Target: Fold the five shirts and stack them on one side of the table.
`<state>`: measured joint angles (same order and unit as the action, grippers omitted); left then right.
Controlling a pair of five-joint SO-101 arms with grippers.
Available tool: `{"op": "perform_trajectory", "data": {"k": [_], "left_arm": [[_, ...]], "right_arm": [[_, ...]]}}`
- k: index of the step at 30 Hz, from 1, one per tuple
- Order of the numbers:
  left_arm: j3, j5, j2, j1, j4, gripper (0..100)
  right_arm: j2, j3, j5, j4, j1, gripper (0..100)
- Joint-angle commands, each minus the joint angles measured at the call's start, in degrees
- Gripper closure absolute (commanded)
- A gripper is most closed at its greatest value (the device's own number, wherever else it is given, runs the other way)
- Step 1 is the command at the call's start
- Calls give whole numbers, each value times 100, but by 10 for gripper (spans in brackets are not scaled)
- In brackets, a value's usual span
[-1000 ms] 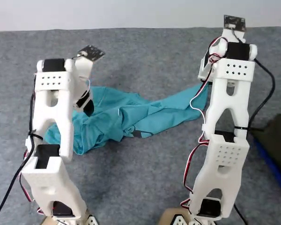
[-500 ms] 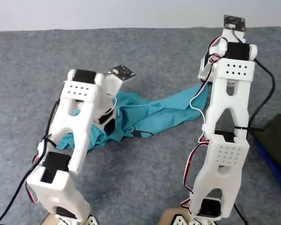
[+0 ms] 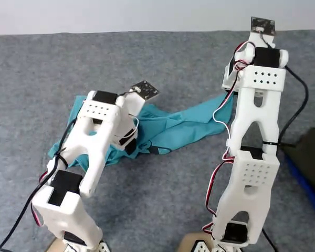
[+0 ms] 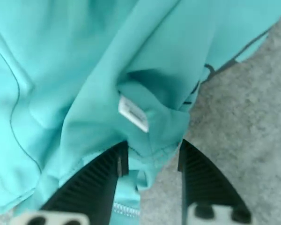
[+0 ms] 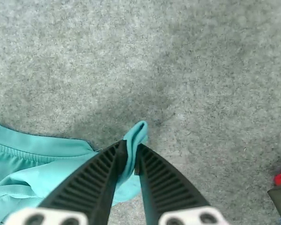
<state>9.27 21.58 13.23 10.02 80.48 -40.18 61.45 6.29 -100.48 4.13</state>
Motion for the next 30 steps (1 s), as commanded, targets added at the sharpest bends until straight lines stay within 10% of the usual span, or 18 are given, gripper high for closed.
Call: {"op": "perform_trajectory", "data": {"k": [1, 15, 30], "left_arm": [[40, -53, -325, 26, -158, 821], [-22, -53, -378, 9, -53, 978], [-2941, -53, -431, -105, 2022, 976]], "right_arm": [[435, 264, -62, -242, -22, 990], [462, 264, -62, -242, -22, 990], [927, 264, -229, -251, -13, 990]]}}
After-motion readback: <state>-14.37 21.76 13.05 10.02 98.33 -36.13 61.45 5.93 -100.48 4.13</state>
